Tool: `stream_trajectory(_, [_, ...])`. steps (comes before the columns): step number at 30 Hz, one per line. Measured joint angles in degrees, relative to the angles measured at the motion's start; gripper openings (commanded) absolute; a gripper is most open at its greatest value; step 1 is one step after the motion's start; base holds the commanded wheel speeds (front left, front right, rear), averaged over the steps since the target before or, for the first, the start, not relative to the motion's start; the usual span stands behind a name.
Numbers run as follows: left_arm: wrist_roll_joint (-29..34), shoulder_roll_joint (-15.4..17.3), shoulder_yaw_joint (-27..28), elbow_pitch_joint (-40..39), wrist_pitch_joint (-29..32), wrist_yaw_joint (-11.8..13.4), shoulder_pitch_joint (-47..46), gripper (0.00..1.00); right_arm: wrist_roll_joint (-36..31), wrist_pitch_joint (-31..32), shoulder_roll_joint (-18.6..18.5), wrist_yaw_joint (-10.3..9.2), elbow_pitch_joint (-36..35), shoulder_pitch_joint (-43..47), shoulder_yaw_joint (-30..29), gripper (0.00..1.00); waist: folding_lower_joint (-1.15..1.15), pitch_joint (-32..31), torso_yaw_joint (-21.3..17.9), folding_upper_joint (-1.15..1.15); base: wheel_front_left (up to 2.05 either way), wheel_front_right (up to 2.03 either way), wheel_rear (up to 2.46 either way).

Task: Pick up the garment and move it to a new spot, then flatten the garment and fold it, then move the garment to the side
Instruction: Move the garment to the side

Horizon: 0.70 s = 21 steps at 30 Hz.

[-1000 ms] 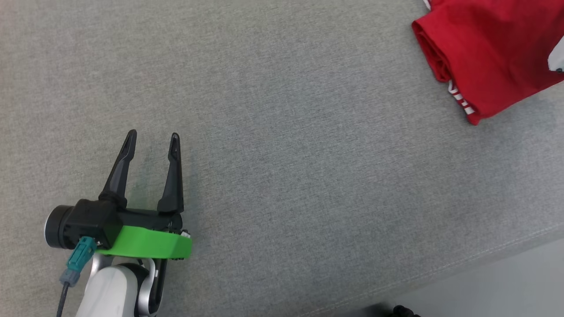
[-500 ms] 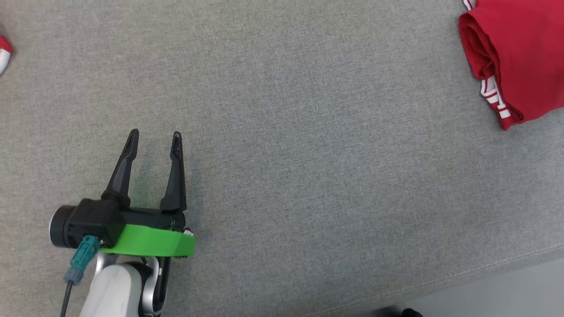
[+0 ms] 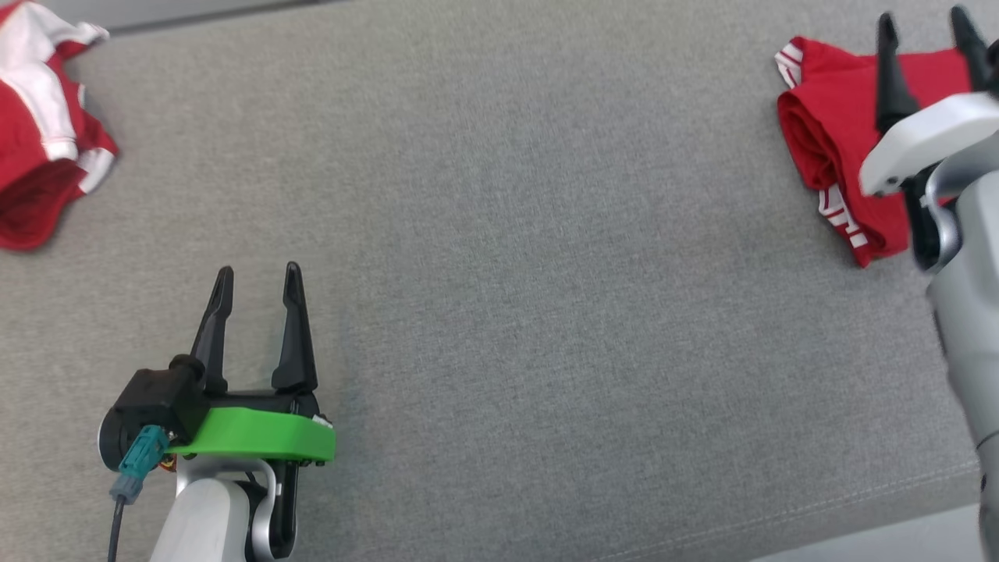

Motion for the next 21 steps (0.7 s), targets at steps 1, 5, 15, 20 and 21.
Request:
stream_trajectory(1, [-0.1, -0.2, 0.2, 0.9, -0.1, -0.1, 0.0, 1.0, 0.6, 0.0, 0.7, 0.0, -1.7, 1.7, 0.1, 1.0, 0.0, -1.0, 0.2, 0.0, 0.0, 0.0, 0.0])
stream_trajectory(5, [-0.7, -1.3, 1.1, 3.5, -0.3, -0.1, 1.1, 1.0, 2.2, 0.0, 2.5, 0.0, -8.4, 9.0, 0.6, 1.0, 0.0, -4.6, 1.3, 0.0, 0.0, 0.0, 0.0])
stream_trajectory(15, [-0.1, -3.0, 3.4, 3.6, -0.5, -0.1, 8.2, 1.0, 2.4, 0.0, 8.5, -0.01, -27.3, 29.6, -0.8, 1.0, 0.0, -12.5, 4.6, 0.0, 0.0, 0.0, 0.0])
stream_trajectory(20, [-0.1, -3.3, 4.1, 2.7, -0.5, 0.0, 10.8, 1.0, 0.2, 0.0, 12.0, -0.01, -33.9, 38.8, -0.3, 1.0, 0.0, -15.1, 6.5, 0.0, 0.0, 0.0, 0.0])
stream_trajectory(21, [-0.1, -3.3, 4.2, 2.6, -0.5, 0.0, 11.1, 1.0, -0.2, 0.0, 12.6, -0.01, -34.6, 40.1, 0.1, 1.0, 0.0, -15.4, 6.9, 0.0, 0.0, 0.0, 0.0])
